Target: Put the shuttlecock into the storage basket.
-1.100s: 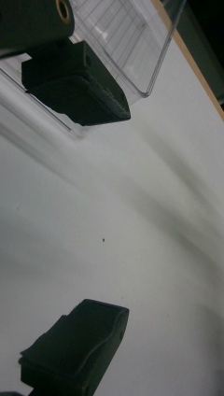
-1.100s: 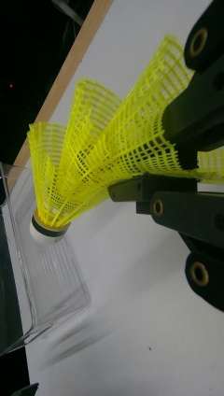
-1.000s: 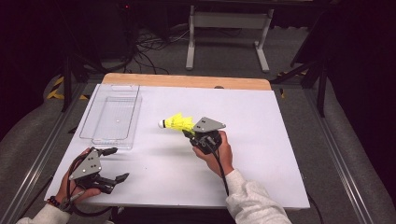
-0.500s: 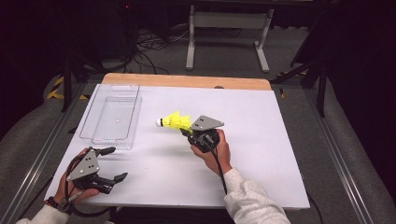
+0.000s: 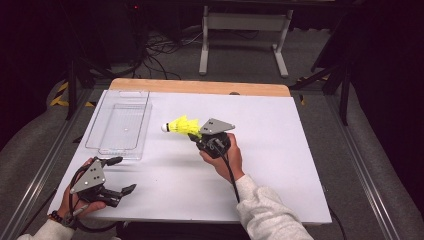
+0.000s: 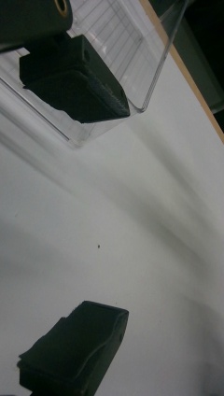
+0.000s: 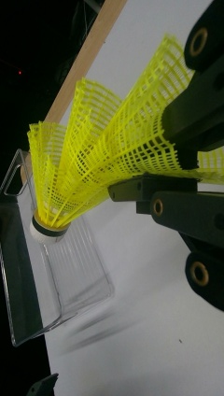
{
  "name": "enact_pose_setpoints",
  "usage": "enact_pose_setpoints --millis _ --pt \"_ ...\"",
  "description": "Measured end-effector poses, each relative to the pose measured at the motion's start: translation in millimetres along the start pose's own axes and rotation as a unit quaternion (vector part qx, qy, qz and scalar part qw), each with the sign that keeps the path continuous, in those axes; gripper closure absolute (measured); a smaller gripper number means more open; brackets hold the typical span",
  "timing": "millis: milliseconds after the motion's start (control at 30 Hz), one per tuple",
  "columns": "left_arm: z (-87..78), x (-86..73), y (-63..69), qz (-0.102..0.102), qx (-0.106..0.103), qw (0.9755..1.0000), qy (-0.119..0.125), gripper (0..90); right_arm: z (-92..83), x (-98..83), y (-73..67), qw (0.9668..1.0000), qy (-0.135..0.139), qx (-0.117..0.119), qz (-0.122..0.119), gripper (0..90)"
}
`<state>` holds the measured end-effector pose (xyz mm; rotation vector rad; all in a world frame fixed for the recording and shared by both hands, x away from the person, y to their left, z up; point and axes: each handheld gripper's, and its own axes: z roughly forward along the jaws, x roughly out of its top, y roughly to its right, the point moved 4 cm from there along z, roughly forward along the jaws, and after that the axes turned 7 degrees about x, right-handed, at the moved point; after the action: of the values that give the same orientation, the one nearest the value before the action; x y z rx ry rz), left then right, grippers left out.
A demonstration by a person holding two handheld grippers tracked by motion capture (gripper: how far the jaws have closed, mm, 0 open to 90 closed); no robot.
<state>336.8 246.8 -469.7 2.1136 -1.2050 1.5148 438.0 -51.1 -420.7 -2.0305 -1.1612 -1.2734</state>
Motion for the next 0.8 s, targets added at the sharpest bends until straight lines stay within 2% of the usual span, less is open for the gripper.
enact_pose_setpoints --millis 567,800 --pt "-2.2 0.4 -1.3 -0.009 0.003 0.9999 0.01 5.1 13.8 18.0 0.0 0.9998 0.01 0.017 0.002 87.6" --pt "-1.6 0.5 -1.8 -0.014 0.004 0.9998 0.012 3.2 23.3 30.2 -3.7 0.9994 0.012 0.03 -0.008 87.5"
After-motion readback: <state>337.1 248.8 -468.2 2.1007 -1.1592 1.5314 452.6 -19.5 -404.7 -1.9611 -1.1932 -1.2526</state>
